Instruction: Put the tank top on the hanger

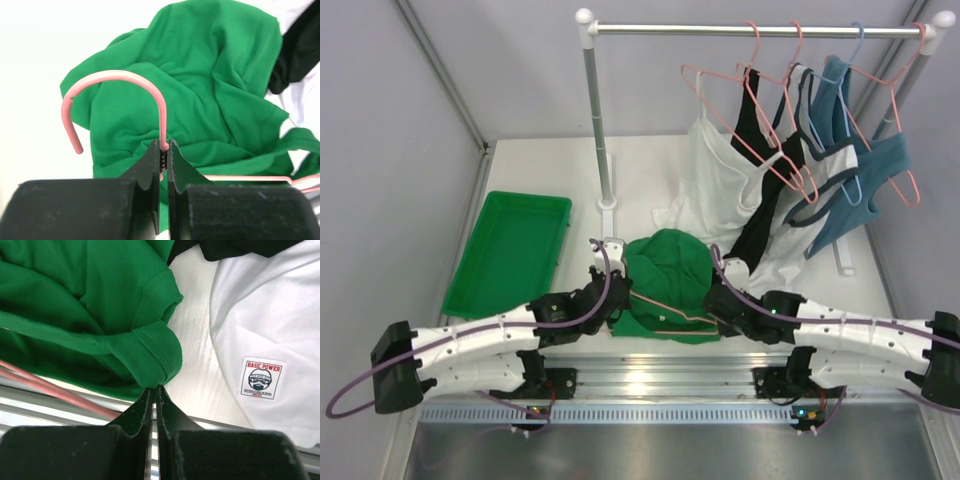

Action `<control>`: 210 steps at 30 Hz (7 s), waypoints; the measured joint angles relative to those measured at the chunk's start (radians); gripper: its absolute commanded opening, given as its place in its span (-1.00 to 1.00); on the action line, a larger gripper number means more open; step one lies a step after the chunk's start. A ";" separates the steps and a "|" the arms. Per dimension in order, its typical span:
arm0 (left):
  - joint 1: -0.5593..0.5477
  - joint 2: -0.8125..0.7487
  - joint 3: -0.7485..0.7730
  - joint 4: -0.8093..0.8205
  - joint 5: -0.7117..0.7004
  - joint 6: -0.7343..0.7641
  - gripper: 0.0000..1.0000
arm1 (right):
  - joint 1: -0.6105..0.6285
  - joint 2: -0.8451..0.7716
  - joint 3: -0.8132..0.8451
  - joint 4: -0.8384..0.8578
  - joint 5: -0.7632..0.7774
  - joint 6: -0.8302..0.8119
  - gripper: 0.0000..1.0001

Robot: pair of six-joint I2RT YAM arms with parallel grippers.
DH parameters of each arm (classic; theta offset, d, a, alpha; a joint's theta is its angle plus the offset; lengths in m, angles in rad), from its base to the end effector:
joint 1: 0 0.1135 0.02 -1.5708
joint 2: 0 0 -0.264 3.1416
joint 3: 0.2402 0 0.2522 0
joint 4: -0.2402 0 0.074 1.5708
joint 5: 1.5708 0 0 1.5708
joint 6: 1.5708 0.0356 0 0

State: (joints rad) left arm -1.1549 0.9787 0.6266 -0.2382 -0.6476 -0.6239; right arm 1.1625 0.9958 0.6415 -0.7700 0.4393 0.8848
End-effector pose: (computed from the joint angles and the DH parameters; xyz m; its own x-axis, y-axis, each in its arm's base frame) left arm 0.1038 -0.1819 0.2474 -0.4904 -0.0428 -0.8704 0.2964 0.9310 -0.2128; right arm 0.0825 0.1526 0.2105 -0.8132 -0.1159 -0.5704 -0.2029 0.9750 0.0911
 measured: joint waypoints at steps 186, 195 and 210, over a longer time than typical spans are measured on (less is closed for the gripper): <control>-0.130 -0.179 0.646 -0.199 -0.187 0.417 0.11 | -0.551 0.315 1.043 0.220 -0.285 -0.533 0.20; -0.130 -0.121 0.608 -0.173 -0.231 0.409 0.13 | -0.552 -0.064 0.728 0.207 -0.273 -0.523 0.28; -0.130 -0.097 0.406 -0.196 -0.259 0.219 0.14 | -0.552 -0.534 0.331 0.039 -0.221 -0.495 0.39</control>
State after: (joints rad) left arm -1.2850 0.8818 1.0328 -0.4347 -0.9062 -0.4046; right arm 0.6109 0.4618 0.9722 -0.7311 0.2184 0.3901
